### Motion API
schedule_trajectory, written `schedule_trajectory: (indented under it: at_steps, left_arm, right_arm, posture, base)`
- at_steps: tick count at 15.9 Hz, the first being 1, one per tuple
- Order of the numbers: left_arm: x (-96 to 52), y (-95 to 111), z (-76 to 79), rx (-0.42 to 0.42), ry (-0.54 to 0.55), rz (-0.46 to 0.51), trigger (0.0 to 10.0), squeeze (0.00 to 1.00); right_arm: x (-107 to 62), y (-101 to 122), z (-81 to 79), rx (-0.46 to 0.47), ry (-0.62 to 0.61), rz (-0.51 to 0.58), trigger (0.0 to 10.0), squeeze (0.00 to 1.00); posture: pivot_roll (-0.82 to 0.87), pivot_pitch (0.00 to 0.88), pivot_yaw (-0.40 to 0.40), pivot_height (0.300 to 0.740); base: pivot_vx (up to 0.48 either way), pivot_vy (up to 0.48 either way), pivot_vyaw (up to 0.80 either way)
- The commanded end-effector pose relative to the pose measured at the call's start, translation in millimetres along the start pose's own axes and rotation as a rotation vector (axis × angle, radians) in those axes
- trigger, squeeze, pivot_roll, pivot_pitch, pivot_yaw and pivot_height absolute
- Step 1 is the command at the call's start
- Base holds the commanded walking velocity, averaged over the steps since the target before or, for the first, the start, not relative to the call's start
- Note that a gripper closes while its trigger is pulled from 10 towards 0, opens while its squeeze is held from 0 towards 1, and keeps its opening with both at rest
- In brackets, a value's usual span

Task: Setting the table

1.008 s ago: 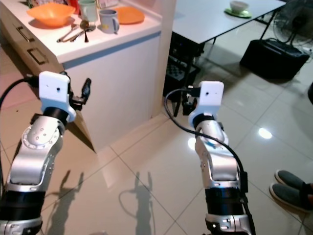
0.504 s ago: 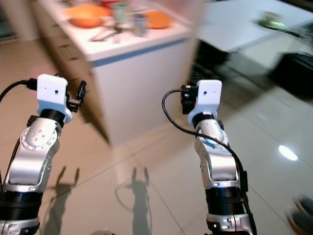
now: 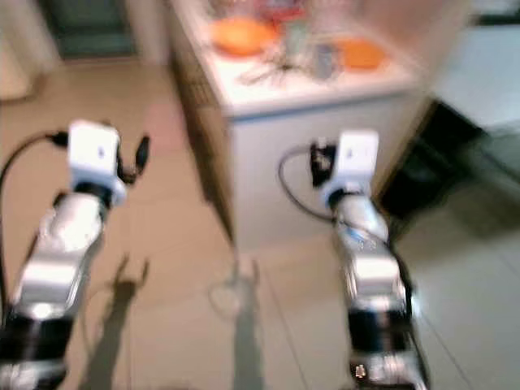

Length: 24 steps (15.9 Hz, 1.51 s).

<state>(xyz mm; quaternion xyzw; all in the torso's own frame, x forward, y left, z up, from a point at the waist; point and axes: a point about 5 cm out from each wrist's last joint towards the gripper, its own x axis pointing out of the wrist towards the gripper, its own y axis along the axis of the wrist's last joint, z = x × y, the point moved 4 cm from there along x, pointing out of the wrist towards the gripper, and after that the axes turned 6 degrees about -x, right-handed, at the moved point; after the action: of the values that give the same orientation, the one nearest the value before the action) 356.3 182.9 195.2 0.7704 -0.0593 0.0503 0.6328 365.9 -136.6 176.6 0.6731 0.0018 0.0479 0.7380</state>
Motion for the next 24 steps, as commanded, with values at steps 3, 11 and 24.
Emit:
schedule_trajectory:
  at_steps: [3, 11, 24]
  left_arm:
    - [1.8, 6.0, 5.2, -0.013, -0.023, 0.023, 10.0, 0.0]
    - [4.2, 10.2, 12.4, -0.033, -0.065, 0.039, 10.0, 0.0]
    - [3.5, 7.8, 8.6, -0.061, -0.045, 0.036, 10.0, 0.0]
  right_arm:
    - [-0.8, 2.7, 6.9, 0.007, -0.023, 0.02, 10.0, 0.0]
    - [-2.0, 0.6, 12.1, 0.064, -0.043, 0.008, 10.0, 0.0]
    - [-6.0, 3.6, 10.3, 0.051, -0.02, 0.03, 10.0, 0.0]
  posture:
    - [0.08, 0.0, -0.028, 0.74]
    - [0.08, 0.0, -0.025, 0.74]
    - [0.07, 0.0, -0.042, 0.74]
  base:
    - [0.28, 0.0, 0.53]
    - [0.281, 0.0, -0.36]
    - [0.316, 0.0, -0.25]
